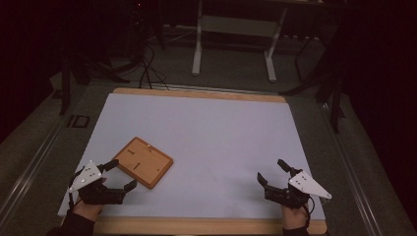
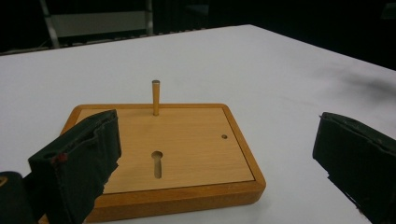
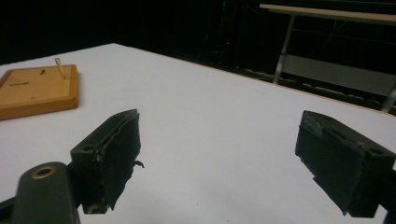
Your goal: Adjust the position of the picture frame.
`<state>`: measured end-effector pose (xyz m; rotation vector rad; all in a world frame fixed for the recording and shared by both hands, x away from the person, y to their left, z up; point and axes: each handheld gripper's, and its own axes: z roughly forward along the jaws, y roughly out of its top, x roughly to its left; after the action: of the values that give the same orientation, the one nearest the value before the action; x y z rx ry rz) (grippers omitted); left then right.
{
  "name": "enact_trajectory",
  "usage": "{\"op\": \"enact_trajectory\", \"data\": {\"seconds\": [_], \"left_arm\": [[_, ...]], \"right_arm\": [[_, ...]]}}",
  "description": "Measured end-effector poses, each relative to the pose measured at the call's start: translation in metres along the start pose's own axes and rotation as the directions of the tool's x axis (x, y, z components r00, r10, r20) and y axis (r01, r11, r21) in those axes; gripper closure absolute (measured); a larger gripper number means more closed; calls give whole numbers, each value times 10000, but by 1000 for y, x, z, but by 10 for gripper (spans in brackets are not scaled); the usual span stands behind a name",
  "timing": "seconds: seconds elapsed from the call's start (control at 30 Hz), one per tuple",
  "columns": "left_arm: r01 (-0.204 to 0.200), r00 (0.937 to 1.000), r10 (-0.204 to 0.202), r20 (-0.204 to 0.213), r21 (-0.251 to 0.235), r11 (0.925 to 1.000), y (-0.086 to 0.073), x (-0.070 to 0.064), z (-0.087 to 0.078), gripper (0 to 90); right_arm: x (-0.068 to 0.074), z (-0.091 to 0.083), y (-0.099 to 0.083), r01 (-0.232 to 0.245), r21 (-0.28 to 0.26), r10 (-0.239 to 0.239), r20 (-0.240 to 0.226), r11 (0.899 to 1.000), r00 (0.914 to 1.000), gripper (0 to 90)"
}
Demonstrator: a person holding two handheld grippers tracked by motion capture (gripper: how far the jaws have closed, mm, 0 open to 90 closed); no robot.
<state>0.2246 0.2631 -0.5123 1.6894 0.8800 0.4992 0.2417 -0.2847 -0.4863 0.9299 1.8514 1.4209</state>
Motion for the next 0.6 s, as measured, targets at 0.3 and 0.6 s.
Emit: {"op": "enact_trajectory", "data": {"seconds": [0.3, 0.6], "left_arm": [[148, 9996, -146, 255, -54, 9999, 4, -5, -3, 15], [55, 9978, -92, 656, 568, 9984, 10, -9, -1, 15]], "right_arm": [[-1, -1, 0, -110, -22, 110, -38, 9999, 9999, 137], [2, 1, 1, -74, 42, 74, -97, 10000, 9999, 136]]}}
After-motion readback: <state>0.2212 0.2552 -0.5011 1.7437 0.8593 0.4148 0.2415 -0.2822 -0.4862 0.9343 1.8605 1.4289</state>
